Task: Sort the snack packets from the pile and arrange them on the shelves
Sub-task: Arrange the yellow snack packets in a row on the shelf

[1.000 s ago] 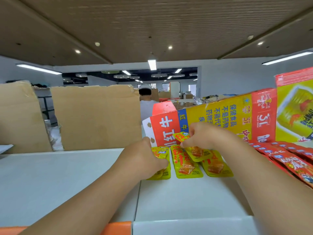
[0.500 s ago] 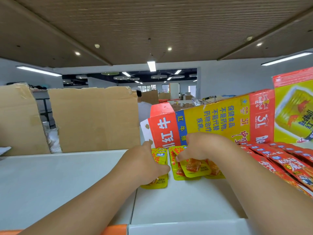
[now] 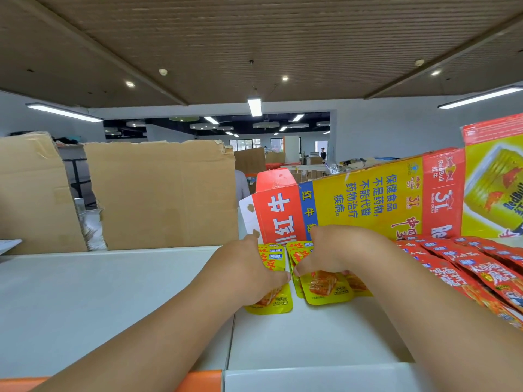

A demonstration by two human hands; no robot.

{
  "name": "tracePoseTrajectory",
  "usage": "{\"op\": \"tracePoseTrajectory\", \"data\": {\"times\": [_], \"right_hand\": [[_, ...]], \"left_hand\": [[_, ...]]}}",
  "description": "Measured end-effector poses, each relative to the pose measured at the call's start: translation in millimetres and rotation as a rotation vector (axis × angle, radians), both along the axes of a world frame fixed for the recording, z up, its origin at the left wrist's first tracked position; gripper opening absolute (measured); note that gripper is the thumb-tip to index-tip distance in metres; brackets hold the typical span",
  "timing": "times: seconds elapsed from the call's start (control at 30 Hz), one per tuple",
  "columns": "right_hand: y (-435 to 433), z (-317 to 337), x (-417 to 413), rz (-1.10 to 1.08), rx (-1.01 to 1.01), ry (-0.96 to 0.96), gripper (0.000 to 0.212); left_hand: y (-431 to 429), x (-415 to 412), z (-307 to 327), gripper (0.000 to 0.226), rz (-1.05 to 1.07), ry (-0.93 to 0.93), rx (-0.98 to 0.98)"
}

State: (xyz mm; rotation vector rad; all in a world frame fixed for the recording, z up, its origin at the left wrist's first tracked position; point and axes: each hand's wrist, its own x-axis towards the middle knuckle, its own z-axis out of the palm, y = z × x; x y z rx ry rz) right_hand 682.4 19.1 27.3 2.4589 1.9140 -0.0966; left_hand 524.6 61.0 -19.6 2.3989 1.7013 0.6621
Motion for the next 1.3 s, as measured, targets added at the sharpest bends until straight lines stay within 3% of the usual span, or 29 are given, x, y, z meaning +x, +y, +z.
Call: {"op": "tracePoseTrajectory", "data": {"times": [0.47, 1.03, 1.17, 1.3], "right_hand": [[0, -4, -1, 0.004, -0.010, -0.033, 0.072], [2, -6, 3, -0.001, -0.026, -0.004, 0.073], [-1, -1, 6, 0.019, 0.030, -0.025, 0.077], [-1, 2, 13, 0.013, 0.091, 0.007, 0.074]], "left_hand": [[-1, -2, 2, 0.055, -0.007, 0.015, -0.036], [-10, -5, 6, 0.047, -0.008, 0.046, -0.058], [-14, -7, 9, 0.042, -0.010, 0.123, -0.019], [-11, -8, 8, 0.066, -0.016, 0.170, -0.005]]}}
